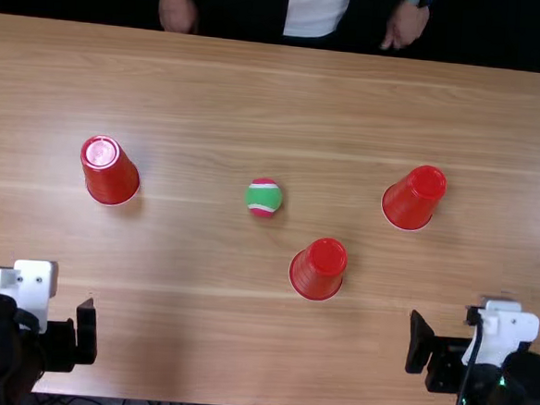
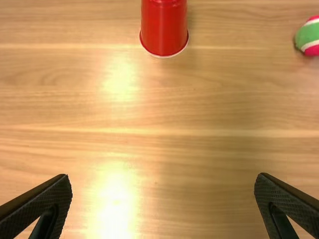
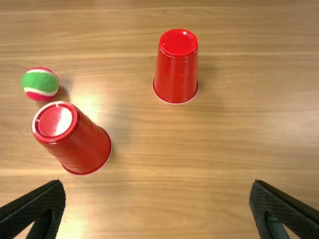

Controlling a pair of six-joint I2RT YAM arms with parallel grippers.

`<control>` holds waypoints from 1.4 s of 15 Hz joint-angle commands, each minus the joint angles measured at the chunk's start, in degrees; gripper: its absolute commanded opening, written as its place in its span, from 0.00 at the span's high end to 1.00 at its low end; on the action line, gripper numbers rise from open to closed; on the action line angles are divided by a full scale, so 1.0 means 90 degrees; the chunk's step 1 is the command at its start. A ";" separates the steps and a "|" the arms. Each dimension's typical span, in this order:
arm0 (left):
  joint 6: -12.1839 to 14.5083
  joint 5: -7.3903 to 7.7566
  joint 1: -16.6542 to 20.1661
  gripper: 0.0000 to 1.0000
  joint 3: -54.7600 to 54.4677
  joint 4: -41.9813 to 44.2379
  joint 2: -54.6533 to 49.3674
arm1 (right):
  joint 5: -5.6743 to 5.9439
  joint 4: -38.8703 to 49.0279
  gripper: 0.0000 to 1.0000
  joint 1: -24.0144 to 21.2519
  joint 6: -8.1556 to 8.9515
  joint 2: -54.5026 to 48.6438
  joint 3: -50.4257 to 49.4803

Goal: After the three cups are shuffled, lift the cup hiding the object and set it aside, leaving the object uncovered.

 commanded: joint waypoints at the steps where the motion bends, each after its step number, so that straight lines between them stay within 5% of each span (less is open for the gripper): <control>1: -0.0037 0.0078 -0.0012 0.00 -0.0334 0.0035 -0.0338 | 0.0010 0.0007 0.00 -0.0120 0.0051 -0.0424 -0.0199; 12: -0.0049 0.0078 -0.0012 0.00 -0.3030 0.1464 -0.4108 | 0.0022 -0.0005 0.00 -0.0130 0.0051 -0.3520 -0.1536; 16: -0.0049 0.0066 -0.0003 0.00 -0.3615 0.2449 -0.4108 | 0.0057 0.0042 0.00 -0.0159 0.0051 -0.3520 -0.1546; 17: -0.0026 0.0078 -0.0003 0.00 -0.3821 0.2941 -0.4108 | 0.0139 0.0312 0.00 -0.0159 0.0039 -0.3520 -0.1566; 19: -0.0002 0.0066 -0.0003 0.00 -0.4338 0.3984 -0.4108 | 0.0596 0.1261 0.00 -0.0150 0.0004 -0.3520 -0.2005; 21: 0.0021 -0.0004 0.0017 0.00 -0.4924 0.4699 -0.4108 | 0.0666 0.2831 0.00 -0.0140 -0.0008 -0.3520 -0.2747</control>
